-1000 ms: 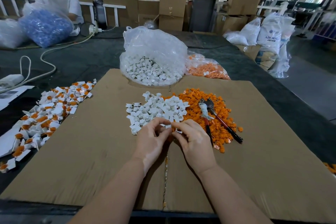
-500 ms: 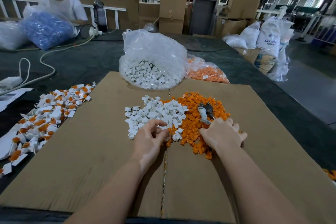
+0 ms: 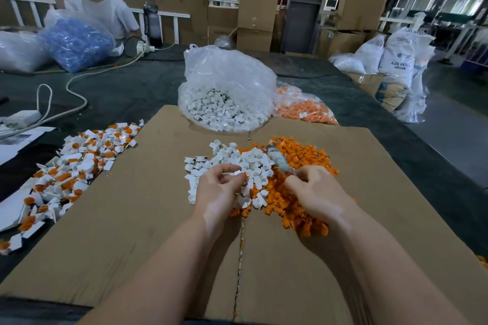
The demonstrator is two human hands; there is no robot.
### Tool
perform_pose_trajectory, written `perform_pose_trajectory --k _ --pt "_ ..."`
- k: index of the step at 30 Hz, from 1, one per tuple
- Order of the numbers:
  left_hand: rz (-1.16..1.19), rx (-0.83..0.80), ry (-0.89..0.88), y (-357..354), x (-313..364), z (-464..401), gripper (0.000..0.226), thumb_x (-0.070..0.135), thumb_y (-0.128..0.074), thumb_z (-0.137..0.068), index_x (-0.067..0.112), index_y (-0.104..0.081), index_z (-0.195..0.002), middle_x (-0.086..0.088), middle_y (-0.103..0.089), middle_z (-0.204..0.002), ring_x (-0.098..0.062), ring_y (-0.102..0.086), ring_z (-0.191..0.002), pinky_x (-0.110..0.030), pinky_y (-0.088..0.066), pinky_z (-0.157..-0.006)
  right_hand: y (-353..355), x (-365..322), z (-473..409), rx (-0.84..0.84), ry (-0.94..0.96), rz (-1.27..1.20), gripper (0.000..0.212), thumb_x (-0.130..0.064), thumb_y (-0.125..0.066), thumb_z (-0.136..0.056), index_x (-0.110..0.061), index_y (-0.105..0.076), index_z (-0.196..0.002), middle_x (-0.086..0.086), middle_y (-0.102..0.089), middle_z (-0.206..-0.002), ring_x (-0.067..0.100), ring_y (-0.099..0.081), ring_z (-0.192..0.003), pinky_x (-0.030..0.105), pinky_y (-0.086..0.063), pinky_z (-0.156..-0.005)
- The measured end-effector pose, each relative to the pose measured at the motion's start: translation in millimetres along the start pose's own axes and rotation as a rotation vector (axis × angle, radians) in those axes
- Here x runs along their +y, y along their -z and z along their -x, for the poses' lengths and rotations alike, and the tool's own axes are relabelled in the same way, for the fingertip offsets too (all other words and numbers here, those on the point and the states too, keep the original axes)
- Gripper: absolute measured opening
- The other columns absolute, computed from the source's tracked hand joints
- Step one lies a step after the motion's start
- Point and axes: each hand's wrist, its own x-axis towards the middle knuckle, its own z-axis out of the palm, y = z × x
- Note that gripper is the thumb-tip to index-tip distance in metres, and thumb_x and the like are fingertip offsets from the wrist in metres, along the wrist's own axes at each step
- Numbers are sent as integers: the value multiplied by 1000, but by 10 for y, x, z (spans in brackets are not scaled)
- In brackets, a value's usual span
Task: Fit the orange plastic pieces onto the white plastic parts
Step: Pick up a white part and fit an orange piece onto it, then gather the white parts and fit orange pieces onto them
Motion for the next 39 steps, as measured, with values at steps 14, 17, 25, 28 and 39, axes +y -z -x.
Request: perform_pose_trajectory --k 14,17,25,28,39 --pt "145 77 115 -8 50 -124 9 -1 -57 -88 8 -56 -89 -8 -55 -63 -8 -49 -40 -18 -40 -41 -19 -190 165 -456 -33 -323 19 -22 -44 -89 -9 -56 -81 6 -51 -68 21 -45 -62 30 -34 -55" --pt "141 102 104 5 57 -137 12 -3 -56 -88 9 -56 -83 -7 -55 -63 -9 -50 -44 -19 -45 -47 -30 -208 164 -493 -23 -321 17 -23 -44 -88 -10 -55 -84 10 -53 -77 23 -45 -69 35 -33 -61" --pt "162 131 111 1 47 -131 12 -6 -54 -87 6 -54 -85 -7 -56 -64 -9 -47 -46 -13 -43 -42 -92 -309 189 -354 108 -10 21 -26 -45 -90 -14 -41 -74 3 -41 -70 15 -37 -59 29 -28 -52" --pt "157 125 106 3 45 -136 12 -5 -55 -88 7 -54 -83 -7 -56 -65 -11 -47 -49 -14 -43 -43 -138 -307 197 -304 133 27 25 -22 -45 -92 -15 -36 -69 -1 -38 -70 12 -33 -58 25 -25 -50" --pt "143 120 84 40 19 -89 8 1 -56 -89 8 -54 -93 -7 -58 -68 -9 -50 -48 -21 -44 -50 -300 -82 187 -60 103 -65 26 -44 -60 -84 -21 -48 -84 -11 -43 -81 13 -47 -75 28 -37 -62"
